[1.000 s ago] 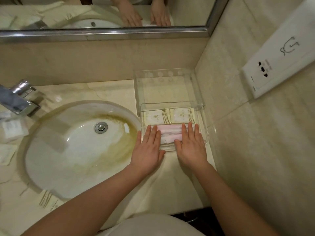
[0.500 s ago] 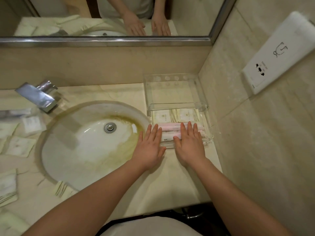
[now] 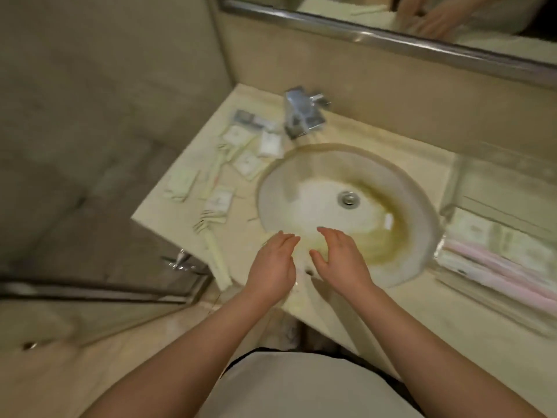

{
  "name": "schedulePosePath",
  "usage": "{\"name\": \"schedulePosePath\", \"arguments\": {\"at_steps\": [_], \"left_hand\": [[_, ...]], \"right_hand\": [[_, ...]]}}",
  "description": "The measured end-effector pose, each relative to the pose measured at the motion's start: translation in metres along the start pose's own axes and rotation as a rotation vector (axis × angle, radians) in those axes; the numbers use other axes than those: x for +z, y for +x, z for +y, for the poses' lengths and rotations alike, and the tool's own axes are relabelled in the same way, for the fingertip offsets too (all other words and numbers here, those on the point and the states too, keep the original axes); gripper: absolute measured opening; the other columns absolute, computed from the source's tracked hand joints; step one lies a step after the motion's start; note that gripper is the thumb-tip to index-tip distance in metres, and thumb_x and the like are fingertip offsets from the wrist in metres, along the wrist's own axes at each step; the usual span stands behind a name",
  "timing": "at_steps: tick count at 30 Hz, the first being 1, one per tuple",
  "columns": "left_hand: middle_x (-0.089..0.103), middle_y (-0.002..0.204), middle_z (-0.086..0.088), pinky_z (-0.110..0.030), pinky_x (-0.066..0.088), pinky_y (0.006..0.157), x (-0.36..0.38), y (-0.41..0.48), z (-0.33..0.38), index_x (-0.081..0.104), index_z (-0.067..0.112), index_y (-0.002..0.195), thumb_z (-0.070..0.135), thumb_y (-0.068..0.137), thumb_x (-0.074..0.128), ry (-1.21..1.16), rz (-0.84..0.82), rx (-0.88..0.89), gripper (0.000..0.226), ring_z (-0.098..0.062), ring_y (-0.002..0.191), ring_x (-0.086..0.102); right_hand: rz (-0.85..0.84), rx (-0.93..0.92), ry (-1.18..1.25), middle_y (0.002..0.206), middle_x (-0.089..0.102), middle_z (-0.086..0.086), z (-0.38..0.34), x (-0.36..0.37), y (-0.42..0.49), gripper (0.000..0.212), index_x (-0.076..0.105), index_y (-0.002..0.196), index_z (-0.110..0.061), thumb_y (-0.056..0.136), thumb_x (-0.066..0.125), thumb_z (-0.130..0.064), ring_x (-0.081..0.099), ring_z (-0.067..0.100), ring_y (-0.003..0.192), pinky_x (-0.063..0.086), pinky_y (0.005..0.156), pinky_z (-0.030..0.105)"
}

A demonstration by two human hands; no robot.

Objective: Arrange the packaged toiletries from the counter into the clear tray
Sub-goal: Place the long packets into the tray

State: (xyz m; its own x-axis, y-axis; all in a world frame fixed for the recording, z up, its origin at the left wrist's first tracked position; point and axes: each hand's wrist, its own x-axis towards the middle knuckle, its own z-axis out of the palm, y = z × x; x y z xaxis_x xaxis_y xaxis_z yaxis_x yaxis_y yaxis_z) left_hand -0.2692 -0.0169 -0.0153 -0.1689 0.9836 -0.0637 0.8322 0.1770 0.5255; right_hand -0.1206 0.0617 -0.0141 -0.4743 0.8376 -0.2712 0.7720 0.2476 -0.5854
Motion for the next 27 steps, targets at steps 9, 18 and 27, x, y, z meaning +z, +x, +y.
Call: {"name": "schedulePosePath", "arguments": {"at_steps": [9, 18, 27], "left_hand": [[0.059, 0.118, -0.012, -0.035, 0.041, 0.096, -0.036, -0.044, -0.073, 0.061, 0.01, 0.12, 0.017, 0.084, 0.066, -0.058, 0.358, -0.638, 0.038, -0.029, 0.114, 0.052], [0.07, 0.107, -0.012, -0.043, 0.06, 0.076, -0.041, -0.031, -0.133, 0.06, 0.009, 0.113, 0.025, 0.072, 0.08, -0.853, 0.158, -1.162, 0.049, -0.028, 0.091, 0.069], [0.072, 0.093, -0.004, -0.032, 0.053, 0.065, -0.111, -0.062, -0.161, 0.069, 0.015, 0.099, 0.021, 0.094, 0.061, -0.804, 0.039, -0.92, 0.01, -0.022, 0.088, 0.068]], "right_hand": [[-0.23, 0.04, -0.13, 0.124, 0.059, 0.011, -0.049, 0.048, 0.03, 0.076, 0.048, 0.138, -0.015, 0.076, 0.074, -0.052, 0.056, 0.031, 0.115, 0.048, 0.089, 0.039], [-0.221, 0.196, 0.053, 0.069, 0.053, -0.002, -0.07, 0.052, 0.064, 0.031, 0.051, 0.074, -0.018, 0.08, 0.075, -0.035, 0.05, 0.017, 0.063, 0.037, 0.057, 0.033], [-0.178, 0.39, 0.706, 0.062, 0.054, -0.006, -0.105, 0.035, 0.091, 0.035, 0.063, 0.062, -0.017, 0.089, 0.069, -0.037, 0.044, 0.014, 0.059, 0.037, 0.063, 0.029]]}}
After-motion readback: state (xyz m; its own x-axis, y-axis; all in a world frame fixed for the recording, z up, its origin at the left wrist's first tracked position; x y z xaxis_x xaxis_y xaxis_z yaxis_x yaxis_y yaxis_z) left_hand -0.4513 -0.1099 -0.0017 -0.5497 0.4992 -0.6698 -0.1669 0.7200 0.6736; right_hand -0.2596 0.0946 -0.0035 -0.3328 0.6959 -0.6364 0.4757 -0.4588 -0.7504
